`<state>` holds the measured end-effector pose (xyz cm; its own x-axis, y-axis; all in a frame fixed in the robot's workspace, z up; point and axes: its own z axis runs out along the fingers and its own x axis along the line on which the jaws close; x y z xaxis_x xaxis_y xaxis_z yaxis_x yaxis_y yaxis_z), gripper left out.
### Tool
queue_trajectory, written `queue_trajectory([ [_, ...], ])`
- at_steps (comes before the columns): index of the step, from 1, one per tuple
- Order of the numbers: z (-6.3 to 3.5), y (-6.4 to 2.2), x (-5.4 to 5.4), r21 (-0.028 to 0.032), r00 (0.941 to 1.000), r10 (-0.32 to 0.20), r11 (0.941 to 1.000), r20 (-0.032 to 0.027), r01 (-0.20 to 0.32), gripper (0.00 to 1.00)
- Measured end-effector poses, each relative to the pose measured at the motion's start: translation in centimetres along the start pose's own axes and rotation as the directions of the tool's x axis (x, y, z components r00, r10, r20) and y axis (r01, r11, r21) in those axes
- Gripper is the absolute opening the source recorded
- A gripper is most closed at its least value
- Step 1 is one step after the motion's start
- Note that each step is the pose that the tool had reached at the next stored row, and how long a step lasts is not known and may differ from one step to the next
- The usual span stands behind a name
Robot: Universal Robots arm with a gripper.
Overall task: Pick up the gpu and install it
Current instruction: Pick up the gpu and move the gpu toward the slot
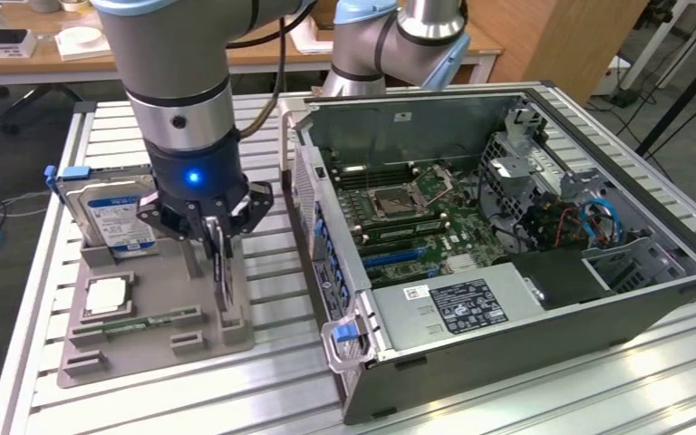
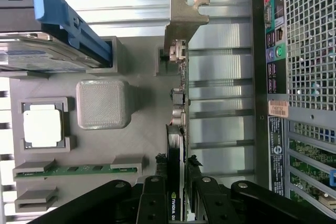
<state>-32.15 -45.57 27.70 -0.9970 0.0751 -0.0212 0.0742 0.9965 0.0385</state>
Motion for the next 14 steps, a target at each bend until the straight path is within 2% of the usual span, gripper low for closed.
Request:
queue_trajectory([
  [14,-1.49,0.06,0.0,0.0,1.0,0.0,1.0,0.0,0.0,0.26],
])
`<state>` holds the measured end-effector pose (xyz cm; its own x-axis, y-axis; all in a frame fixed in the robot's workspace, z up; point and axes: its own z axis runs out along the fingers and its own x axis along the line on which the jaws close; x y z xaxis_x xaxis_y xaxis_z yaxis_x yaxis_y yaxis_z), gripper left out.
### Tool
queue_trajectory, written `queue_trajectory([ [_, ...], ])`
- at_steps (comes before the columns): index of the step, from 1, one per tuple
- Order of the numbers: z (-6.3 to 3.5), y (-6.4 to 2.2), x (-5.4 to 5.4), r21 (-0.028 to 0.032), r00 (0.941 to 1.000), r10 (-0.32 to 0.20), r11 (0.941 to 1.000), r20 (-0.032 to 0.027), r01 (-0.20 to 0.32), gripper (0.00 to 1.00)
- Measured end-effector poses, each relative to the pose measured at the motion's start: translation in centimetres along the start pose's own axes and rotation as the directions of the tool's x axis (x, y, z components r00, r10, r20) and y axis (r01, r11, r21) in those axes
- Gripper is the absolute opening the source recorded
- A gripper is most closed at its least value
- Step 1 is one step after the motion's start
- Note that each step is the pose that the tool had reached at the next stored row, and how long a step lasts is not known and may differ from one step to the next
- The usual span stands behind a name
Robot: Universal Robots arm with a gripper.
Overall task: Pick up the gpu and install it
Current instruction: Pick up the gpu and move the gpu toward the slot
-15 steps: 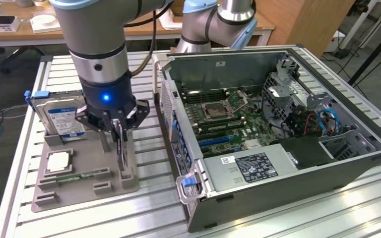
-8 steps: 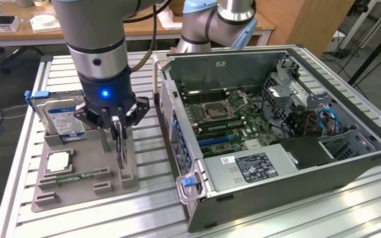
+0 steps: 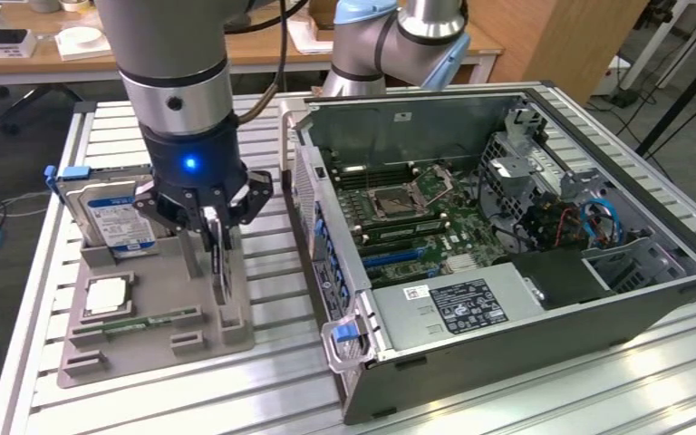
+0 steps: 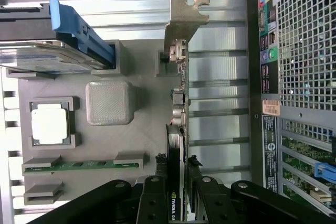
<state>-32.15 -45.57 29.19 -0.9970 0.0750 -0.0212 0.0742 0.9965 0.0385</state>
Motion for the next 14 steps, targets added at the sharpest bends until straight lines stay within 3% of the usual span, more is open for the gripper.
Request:
queue_trajectory([
  [14,-0.94,0.03,-0.02,-0.0001,1.0,0.0,1.0,0.0001,0.0,0.26],
])
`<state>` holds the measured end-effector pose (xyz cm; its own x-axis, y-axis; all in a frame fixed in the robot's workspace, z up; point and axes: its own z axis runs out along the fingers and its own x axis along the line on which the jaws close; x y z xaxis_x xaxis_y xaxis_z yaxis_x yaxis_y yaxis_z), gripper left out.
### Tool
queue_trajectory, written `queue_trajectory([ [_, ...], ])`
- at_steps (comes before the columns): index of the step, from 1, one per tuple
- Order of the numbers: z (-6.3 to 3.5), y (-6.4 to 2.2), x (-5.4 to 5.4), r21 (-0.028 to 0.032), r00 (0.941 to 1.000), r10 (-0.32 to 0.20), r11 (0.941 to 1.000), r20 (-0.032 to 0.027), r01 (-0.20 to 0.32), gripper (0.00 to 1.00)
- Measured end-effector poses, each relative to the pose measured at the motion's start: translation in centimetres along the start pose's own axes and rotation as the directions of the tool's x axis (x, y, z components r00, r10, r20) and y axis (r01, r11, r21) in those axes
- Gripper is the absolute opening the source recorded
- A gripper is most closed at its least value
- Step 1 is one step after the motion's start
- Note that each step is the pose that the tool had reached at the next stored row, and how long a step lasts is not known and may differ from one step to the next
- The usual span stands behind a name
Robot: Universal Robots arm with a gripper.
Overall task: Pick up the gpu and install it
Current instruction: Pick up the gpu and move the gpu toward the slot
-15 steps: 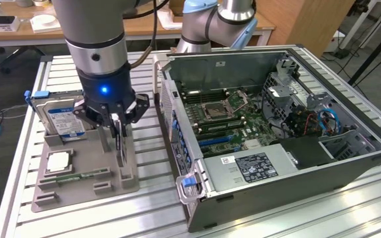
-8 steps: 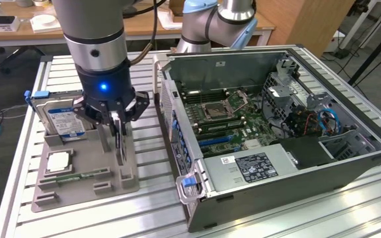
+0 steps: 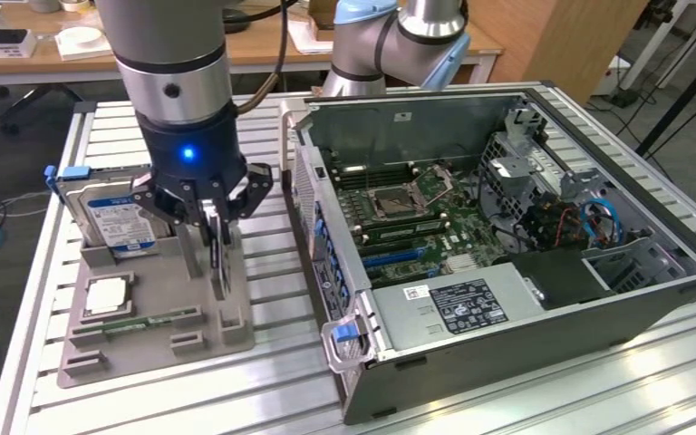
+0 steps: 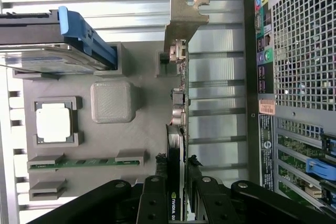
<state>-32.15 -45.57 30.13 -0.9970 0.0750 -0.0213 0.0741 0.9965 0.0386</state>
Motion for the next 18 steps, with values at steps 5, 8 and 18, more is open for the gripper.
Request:
queue_trajectory([
  [5,-0.24,0.01,-0.01,0.0,1.0,0.0,1.0,0.0,0.0,0.26],
  [8,-0.35,0.01,-0.01,-0.0001,1.0,0.0,1.0,0.0,0.0,0.26],
  [18,-0.75,0.03,-0.02,-0.0001,1.0,0.0,1.0,0.0001,0.0,0.26],
])
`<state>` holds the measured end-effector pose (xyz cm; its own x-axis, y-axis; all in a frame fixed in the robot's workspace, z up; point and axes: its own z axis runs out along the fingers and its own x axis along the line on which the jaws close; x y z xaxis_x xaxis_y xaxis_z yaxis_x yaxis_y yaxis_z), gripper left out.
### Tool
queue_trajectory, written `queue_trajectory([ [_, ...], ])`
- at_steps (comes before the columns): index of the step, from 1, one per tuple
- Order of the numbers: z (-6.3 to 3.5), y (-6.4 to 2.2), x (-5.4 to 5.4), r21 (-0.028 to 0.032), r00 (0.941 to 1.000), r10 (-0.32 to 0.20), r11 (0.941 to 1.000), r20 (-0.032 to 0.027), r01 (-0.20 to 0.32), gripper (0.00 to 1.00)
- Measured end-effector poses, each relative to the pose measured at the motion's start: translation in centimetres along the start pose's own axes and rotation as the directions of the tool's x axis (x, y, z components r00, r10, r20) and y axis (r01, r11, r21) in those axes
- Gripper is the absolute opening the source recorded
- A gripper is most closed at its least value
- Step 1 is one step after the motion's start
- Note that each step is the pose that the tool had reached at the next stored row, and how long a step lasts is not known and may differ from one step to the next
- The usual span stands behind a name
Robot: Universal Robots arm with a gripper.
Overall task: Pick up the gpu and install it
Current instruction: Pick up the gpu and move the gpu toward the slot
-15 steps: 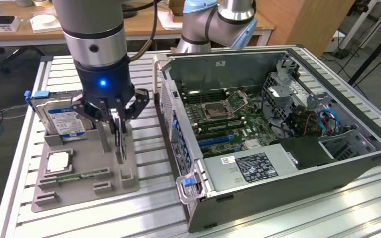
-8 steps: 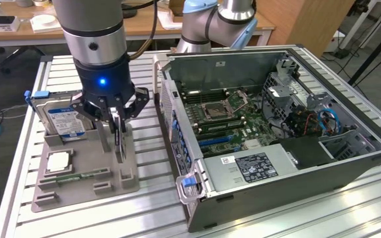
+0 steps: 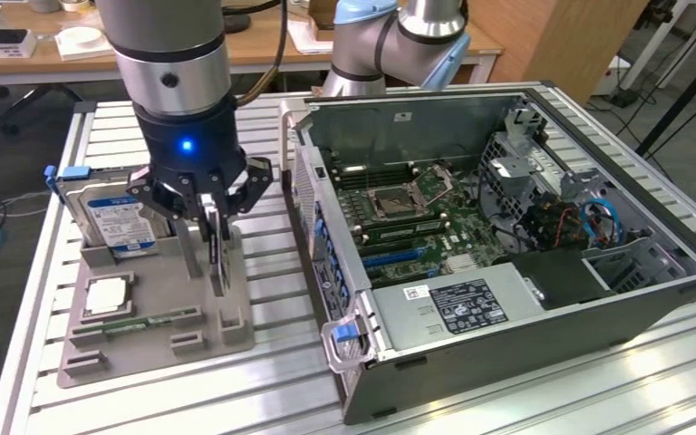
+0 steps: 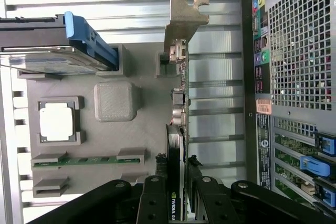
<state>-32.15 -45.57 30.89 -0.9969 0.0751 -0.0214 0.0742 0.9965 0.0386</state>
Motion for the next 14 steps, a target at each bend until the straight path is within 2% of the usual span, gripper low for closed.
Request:
queue_trajectory([
  [14,-0.69,0.03,-0.01,0.0001,1.0,0.0,1.0,-0.0002,0.0,0.26],
])
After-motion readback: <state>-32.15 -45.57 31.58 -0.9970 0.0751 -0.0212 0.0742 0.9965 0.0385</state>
